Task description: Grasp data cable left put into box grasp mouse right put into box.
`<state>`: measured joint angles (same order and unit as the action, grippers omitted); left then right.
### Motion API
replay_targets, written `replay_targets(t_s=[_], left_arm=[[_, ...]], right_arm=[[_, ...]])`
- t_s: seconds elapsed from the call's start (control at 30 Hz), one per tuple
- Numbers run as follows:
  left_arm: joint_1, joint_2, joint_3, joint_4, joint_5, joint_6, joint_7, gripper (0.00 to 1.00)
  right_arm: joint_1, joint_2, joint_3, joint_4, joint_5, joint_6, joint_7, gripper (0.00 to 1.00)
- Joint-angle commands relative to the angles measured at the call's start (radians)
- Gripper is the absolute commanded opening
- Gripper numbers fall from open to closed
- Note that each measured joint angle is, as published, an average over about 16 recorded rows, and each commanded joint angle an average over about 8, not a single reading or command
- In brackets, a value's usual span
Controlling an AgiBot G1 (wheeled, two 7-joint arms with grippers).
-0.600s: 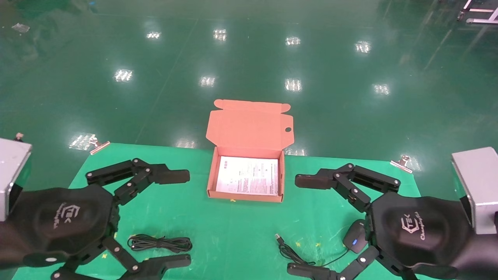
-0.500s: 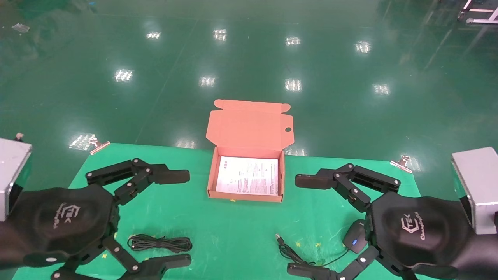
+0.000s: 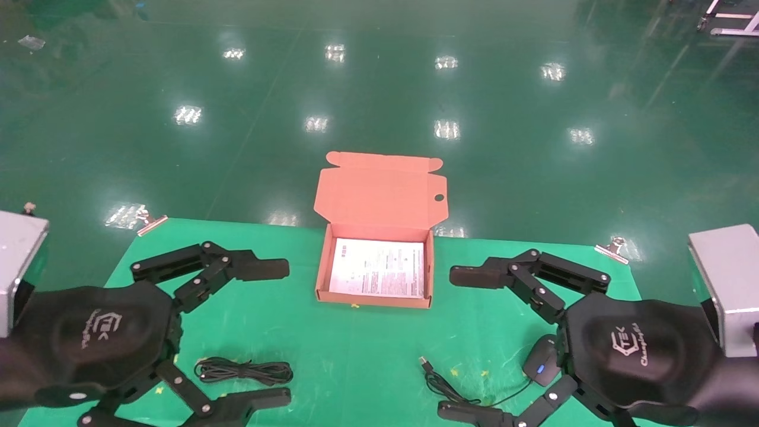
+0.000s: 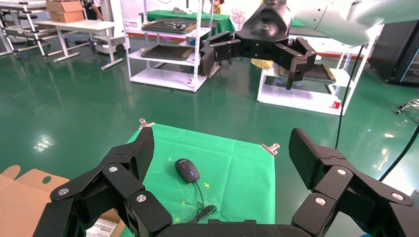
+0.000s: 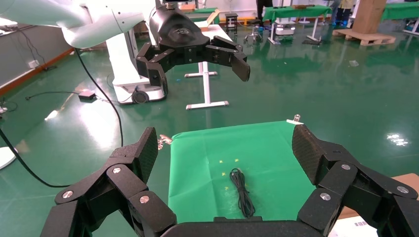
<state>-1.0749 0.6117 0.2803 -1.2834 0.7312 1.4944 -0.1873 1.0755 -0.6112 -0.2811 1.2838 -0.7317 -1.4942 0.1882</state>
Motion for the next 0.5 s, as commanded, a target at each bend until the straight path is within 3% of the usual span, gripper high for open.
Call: replay_targets(t_s=[0.03, 0.3, 0.5], left_arm=[[0.000, 0.000, 0.000, 0.000, 0.000, 0.000, 0.000, 1.00], [-0.010, -0.004, 0.008, 0.005, 0.020, 0.008, 0.001, 1.00], [-0.076, -0.008, 0.056, 0.031, 0.118, 0.038, -0.020, 1.00]], right_arm=[[0.000, 0.000, 0.000, 0.000, 0.000, 0.000, 0.000, 1.00], [0.005, 0.002, -0.004, 0.001, -0.023, 0.008, -0.007, 1.00], [0.060, 0.016, -0.032, 0.032, -0.147, 0.013, -0.043, 1.00]])
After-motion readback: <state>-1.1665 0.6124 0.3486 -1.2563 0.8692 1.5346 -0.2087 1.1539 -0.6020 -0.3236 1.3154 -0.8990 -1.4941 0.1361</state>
